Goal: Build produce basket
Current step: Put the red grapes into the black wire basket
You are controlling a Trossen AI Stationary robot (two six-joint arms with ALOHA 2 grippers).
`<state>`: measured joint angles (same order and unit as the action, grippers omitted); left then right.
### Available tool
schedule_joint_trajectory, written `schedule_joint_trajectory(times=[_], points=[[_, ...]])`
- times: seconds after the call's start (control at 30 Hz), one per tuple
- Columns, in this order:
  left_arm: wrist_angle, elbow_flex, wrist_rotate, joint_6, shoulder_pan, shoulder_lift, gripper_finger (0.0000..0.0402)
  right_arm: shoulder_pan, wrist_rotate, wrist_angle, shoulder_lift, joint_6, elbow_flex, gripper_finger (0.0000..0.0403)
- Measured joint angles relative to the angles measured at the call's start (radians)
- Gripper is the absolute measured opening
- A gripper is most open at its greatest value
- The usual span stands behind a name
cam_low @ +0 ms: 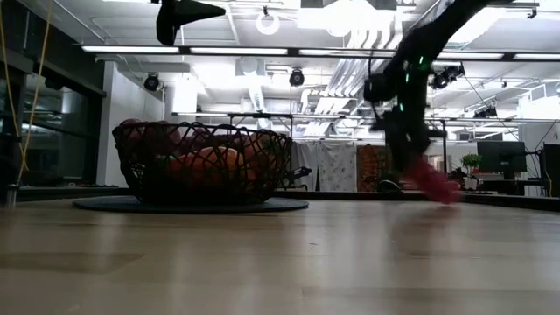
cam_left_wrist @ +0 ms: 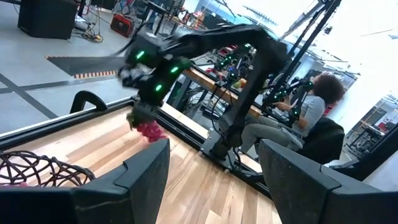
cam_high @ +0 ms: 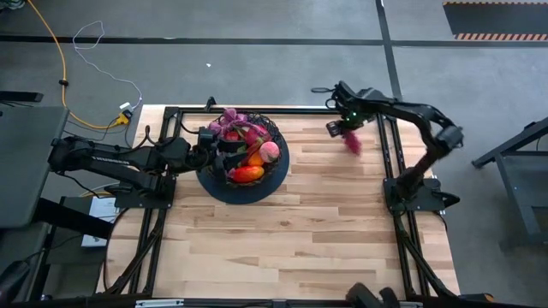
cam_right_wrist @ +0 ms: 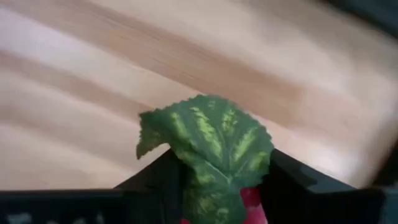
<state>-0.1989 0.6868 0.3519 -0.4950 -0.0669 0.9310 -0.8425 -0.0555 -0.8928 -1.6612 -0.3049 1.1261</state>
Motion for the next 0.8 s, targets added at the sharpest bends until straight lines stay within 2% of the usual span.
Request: schedule_joint_trajectory(times=[0.17,0.43,0.67,0.8], points=[[0.000,0.000,0.000,0.006,0.000,0.000,0.0237,0.101,0.100,0.102,0.189,0.005,0.001,0.0133],[0.000,0.000,0.000,0.008,0.000,0.000,0.0237,0.311,0.111,0.398,0.438,-0.107,0.003,0.0109],[-0.021,0.000,-0.002,0.007,0.000,0.000,0.0237,0.442,0.090,0.632,0.534,-0.141,0.004,0.0095],[-0.090,0.010,-0.061,0.021,-0.008,0.000,0.0237,0.496,0.093,0.684,0.545,-0.140,0.004,0.0094]])
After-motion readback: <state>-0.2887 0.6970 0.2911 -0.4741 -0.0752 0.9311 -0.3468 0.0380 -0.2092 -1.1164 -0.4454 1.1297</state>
